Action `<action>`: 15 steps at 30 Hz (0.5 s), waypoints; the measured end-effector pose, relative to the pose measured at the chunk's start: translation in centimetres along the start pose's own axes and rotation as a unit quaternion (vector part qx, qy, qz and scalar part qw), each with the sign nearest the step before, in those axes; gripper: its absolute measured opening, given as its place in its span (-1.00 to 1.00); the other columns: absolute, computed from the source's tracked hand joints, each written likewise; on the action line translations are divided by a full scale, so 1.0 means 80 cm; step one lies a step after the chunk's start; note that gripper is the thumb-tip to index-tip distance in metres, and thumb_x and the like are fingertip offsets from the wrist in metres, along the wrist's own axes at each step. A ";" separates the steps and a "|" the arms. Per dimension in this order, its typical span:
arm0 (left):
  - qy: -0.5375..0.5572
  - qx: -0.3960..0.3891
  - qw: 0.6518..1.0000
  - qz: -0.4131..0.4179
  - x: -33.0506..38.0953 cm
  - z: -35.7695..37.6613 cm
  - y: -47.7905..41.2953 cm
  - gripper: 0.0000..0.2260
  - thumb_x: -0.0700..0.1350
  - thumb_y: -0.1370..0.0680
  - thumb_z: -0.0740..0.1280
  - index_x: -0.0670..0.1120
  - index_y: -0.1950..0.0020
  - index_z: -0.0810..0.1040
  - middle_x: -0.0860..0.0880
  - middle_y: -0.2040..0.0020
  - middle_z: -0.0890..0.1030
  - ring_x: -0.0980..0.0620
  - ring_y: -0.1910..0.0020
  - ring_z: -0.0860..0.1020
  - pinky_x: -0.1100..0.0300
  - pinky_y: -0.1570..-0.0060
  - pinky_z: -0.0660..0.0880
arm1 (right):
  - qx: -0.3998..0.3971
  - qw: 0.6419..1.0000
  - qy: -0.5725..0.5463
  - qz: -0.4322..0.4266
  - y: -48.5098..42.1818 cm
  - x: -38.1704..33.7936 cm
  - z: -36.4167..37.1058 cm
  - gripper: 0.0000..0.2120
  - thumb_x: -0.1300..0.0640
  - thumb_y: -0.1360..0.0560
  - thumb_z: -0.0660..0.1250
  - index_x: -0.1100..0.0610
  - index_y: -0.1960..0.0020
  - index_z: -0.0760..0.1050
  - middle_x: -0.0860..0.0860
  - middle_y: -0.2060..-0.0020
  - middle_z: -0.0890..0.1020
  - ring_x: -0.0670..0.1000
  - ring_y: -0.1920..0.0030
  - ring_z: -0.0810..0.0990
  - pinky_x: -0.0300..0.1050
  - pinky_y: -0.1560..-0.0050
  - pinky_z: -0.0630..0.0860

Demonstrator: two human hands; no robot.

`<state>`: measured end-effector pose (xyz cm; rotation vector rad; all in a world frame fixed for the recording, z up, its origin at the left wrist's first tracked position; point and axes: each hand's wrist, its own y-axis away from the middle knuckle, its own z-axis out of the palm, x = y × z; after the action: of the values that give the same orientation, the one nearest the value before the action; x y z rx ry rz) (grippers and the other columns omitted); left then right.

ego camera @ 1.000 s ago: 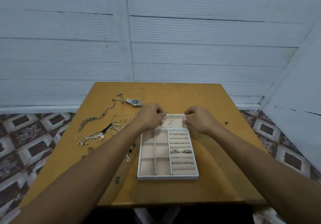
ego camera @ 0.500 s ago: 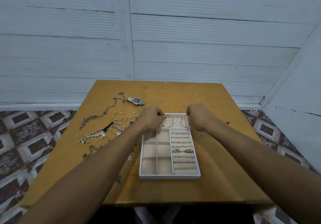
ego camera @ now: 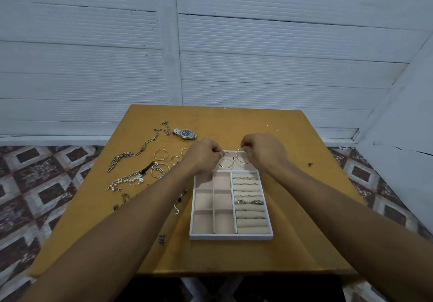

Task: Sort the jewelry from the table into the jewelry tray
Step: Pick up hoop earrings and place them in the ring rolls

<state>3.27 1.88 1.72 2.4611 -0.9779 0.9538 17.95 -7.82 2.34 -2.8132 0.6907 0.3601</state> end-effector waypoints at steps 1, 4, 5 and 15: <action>-0.002 0.000 1.000 0.000 -0.001 0.000 0.000 -0.86 -0.15 -0.57 0.30 -0.14 -0.01 0.64 -0.11 0.05 0.66 -0.02 0.14 0.55 0.15 0.05 0.49 | 0.006 1.000 0.000 -0.005 0.002 -0.001 0.001 -0.78 0.14 -0.51 0.23 0.00 -0.02 0.64 -0.02 0.06 0.68 0.07 0.04 0.60 -0.11 0.18 0.50; -0.008 -0.003 1.000 -0.001 -0.002 0.000 -0.002 -0.86 -0.15 -0.57 0.30 -0.13 0.00 0.64 -0.10 0.05 0.66 -0.04 0.11 0.57 0.15 0.04 0.50 | 0.018 1.000 -0.002 -0.010 0.007 0.001 0.006 -0.80 0.14 -0.50 0.28 0.01 0.02 0.68 -0.03 0.06 0.68 0.07 0.02 0.61 -0.09 0.13 0.53; -0.007 -0.004 1.000 -0.002 -0.002 0.000 -0.002 -0.86 -0.15 -0.57 0.30 -0.13 0.01 0.64 -0.10 0.05 0.66 -0.03 0.12 0.57 0.16 0.05 0.50 | 0.017 1.000 -0.007 -0.005 0.007 0.002 0.008 -0.81 0.13 -0.50 0.30 0.01 0.03 0.68 -0.04 0.06 0.70 0.06 0.02 0.62 -0.09 0.11 0.54; -0.019 0.000 1.000 -0.002 -0.001 0.014 -0.009 -0.88 -0.13 -0.56 0.30 -0.06 0.02 0.64 -0.07 0.08 0.64 0.03 0.17 0.53 0.28 0.17 0.38 | 0.024 0.999 0.014 -0.020 0.018 0.018 0.020 -0.84 0.11 -0.51 0.32 -0.01 0.02 0.68 -0.05 0.11 0.69 0.08 0.01 0.57 -0.05 0.06 0.52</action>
<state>4.26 1.83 0.79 2.4885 -0.9866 0.9077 18.22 -9.26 0.21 -2.7870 0.6378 0.2939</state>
